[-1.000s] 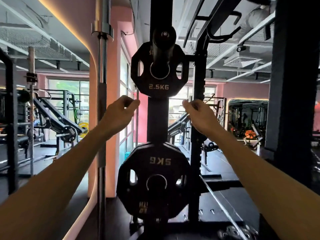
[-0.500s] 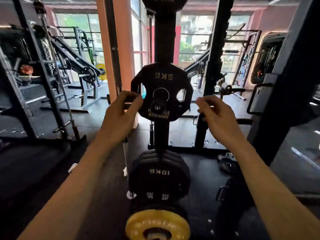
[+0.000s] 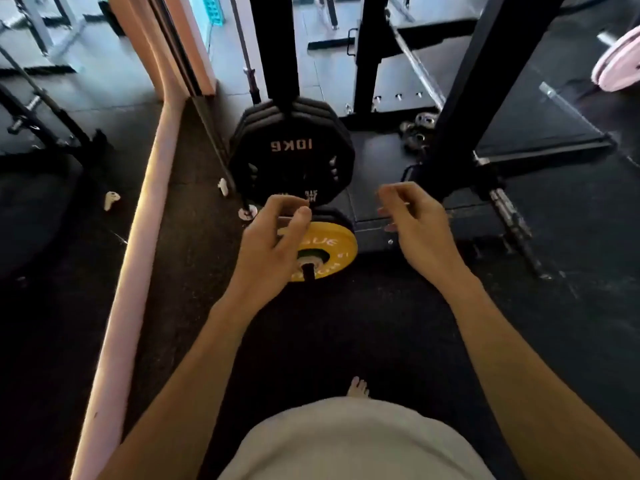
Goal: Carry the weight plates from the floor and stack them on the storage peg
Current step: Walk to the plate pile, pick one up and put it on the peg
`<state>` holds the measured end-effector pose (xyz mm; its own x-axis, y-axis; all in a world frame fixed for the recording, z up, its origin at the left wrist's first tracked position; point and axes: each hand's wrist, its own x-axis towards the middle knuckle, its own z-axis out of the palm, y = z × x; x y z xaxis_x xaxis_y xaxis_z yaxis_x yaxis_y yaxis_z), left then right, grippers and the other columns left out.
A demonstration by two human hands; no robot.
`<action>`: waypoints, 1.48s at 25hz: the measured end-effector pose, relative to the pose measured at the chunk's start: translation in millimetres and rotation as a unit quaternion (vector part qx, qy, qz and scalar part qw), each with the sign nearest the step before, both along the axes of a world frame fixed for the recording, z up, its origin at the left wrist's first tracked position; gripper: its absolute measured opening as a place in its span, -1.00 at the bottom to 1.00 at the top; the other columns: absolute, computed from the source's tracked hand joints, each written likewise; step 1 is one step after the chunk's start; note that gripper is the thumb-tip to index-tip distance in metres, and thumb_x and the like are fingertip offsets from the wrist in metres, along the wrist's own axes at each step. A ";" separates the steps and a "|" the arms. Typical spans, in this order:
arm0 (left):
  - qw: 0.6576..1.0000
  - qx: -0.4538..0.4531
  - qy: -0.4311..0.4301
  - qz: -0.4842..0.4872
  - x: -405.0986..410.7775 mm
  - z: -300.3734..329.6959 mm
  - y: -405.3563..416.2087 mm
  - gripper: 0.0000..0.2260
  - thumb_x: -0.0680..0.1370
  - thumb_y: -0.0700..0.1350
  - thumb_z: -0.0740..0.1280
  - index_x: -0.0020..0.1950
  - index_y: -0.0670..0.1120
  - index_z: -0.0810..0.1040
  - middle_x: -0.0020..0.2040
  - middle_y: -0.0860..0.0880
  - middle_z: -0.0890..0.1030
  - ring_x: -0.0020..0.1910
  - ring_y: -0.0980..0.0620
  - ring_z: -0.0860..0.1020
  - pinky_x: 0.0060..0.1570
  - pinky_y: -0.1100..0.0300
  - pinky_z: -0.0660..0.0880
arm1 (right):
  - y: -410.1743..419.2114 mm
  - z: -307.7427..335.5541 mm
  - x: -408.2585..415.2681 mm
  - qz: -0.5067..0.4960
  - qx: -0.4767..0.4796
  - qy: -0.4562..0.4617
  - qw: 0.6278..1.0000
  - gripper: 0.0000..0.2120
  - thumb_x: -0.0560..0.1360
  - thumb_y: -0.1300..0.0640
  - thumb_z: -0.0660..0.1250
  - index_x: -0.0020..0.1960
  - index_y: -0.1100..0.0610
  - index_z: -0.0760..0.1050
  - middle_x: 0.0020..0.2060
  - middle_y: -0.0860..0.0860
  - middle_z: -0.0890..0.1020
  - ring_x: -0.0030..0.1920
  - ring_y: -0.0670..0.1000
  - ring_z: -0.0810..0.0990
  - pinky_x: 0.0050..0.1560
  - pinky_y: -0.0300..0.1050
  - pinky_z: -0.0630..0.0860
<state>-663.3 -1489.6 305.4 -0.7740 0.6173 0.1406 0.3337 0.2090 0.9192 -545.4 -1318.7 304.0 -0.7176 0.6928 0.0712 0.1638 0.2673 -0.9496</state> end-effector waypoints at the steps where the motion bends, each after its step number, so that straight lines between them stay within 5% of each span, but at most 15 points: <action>1: 0.999 -0.028 -0.013 -0.021 6.4 -12.8 -5.3 -0.88 0.64 -0.05 0.23 0.10 0.00 0.53 -0.01 0.10 0.61 -0.02 0.27 0.58 -0.11 0.43 0.44 | -7.9 -16.0 11.5 -0.018 -0.019 -0.025 0.999 -0.79 0.62 -0.07 0.22 0.02 0.02 0.55 -0.04 -0.01 0.65 0.00 0.01 0.63 0.05 0.06 0.58; 6: 0.969 -0.183 -0.086 -0.138 36.5 -84.1 -23.7 -0.85 0.65 0.01 0.21 0.12 0.02 0.52 -0.02 0.08 0.58 -0.05 0.20 0.54 -0.13 0.34 0.41 | -48.9 -102.9 86.6 -0.109 -0.130 -0.177 0.970 -0.78 0.62 -0.11 0.19 -0.04 -0.03 0.52 -0.03 0.02 0.64 0.01 0.03 0.62 0.08 0.08 0.56; 10: 0.907 -0.321 -0.123 -0.245 71.9 -137.0 -22.3 -0.75 0.64 0.07 0.20 0.20 -0.03 0.51 0.08 0.05 0.57 0.09 0.07 0.54 0.12 0.08 0.49 | -85.6 -159.5 169.3 -0.205 -0.229 -0.259 0.916 -0.70 0.63 -0.11 0.18 0.03 0.09 0.53 -0.04 0.03 0.64 -0.09 -0.01 0.61 0.08 0.10 0.54; 14: 0.806 -0.437 -0.075 -0.393 123.5 -177.9 -11.6 -0.67 0.64 0.09 0.19 0.29 -0.09 0.46 0.13 0.01 0.53 0.08 0.05 0.51 0.11 0.09 0.46 | -129.8 -208.7 260.2 -0.305 -0.309 -0.296 0.851 -0.69 0.63 -0.08 0.20 0.02 0.14 0.54 -0.08 0.07 0.65 -0.09 0.07 0.62 0.04 0.09 0.55; 18: 0.702 -0.537 -0.002 -0.468 175.6 -225.0 4.2 -0.66 0.64 0.09 0.18 0.28 -0.11 0.46 0.15 -0.09 0.58 0.08 -0.05 0.55 0.10 0.04 0.48 | -171.7 -251.1 349.8 -0.371 -0.381 -0.315 0.786 -0.71 0.62 -0.02 0.22 -0.04 0.21 0.52 -0.16 0.15 0.63 -0.24 0.10 0.58 -0.24 0.01 0.53; 21: 0.592 -0.607 0.055 -0.527 221.8 -253.6 24.9 -0.64 0.64 0.09 0.19 0.27 -0.16 0.47 0.21 -0.16 0.57 0.15 -0.11 0.54 0.00 0.12 0.44 | -195.3 -272.9 423.1 -0.375 -0.408 -0.351 0.755 -0.67 0.63 -0.02 0.20 -0.01 0.26 0.51 -0.13 0.24 0.65 -0.23 0.14 0.59 -0.23 0.01 0.54; 23: 0.548 -0.629 0.088 -0.545 252.6 -266.5 45.5 -0.63 0.63 0.08 0.19 0.28 -0.16 0.47 0.24 -0.17 0.55 0.20 -0.14 0.53 -0.02 0.14 0.40 | -198.9 -281.5 467.3 -0.378 -0.417 -0.356 0.746 -0.65 0.63 -0.02 0.21 0.03 0.30 0.51 -0.09 0.28 0.65 -0.22 0.16 0.58 -0.20 0.01 0.52; 26: 0.549 -0.631 0.121 -0.535 300.4 -276.7 89.0 -0.66 0.63 0.08 0.21 0.25 -0.12 0.49 0.26 -0.14 0.55 0.20 -0.11 0.51 0.04 0.13 0.39 | -189.3 -286.3 530.4 -0.385 -0.423 -0.357 0.739 -0.64 0.62 -0.01 0.24 0.04 0.33 0.51 -0.13 0.27 0.64 -0.17 0.22 0.62 -0.15 0.03 0.54; 31: 0.597 -0.570 0.161 -0.541 393.9 -270.4 172.0 -0.72 0.63 0.03 0.22 0.20 -0.11 0.52 0.20 -0.13 0.57 0.15 -0.12 0.53 0.09 0.08 0.44 | -139.0 -287.8 616.0 -0.393 -0.476 -0.323 0.718 -0.67 0.63 0.01 0.23 0.09 0.31 0.48 -0.18 0.18 0.54 -0.22 0.12 0.56 -0.46 -0.16 0.47; 34: 0.631 -0.538 0.162 -0.535 437.5 -274.4 221.2 -0.75 0.59 0.05 0.23 0.13 -0.07 0.55 0.12 -0.09 0.59 0.07 -0.08 0.55 0.07 0.04 0.48 | -88.1 -297.3 645.3 -0.384 -0.488 -0.319 0.716 -0.75 0.62 0.03 0.23 0.05 0.24 0.46 -0.16 0.17 0.54 -0.28 0.09 0.55 -0.47 -0.21 0.44; 37: 0.628 -0.556 0.142 -0.526 467.5 -291.1 275.0 -0.74 0.60 0.03 0.24 0.17 -0.10 0.55 0.14 -0.11 0.59 0.06 -0.07 0.54 0.07 0.06 0.48 | -19.3 -307.8 667.1 -0.374 -0.492 -0.321 0.717 -0.80 0.62 0.04 0.24 -0.01 0.19 0.45 -0.18 0.16 0.56 -0.30 0.07 0.52 -0.42 -0.21 0.44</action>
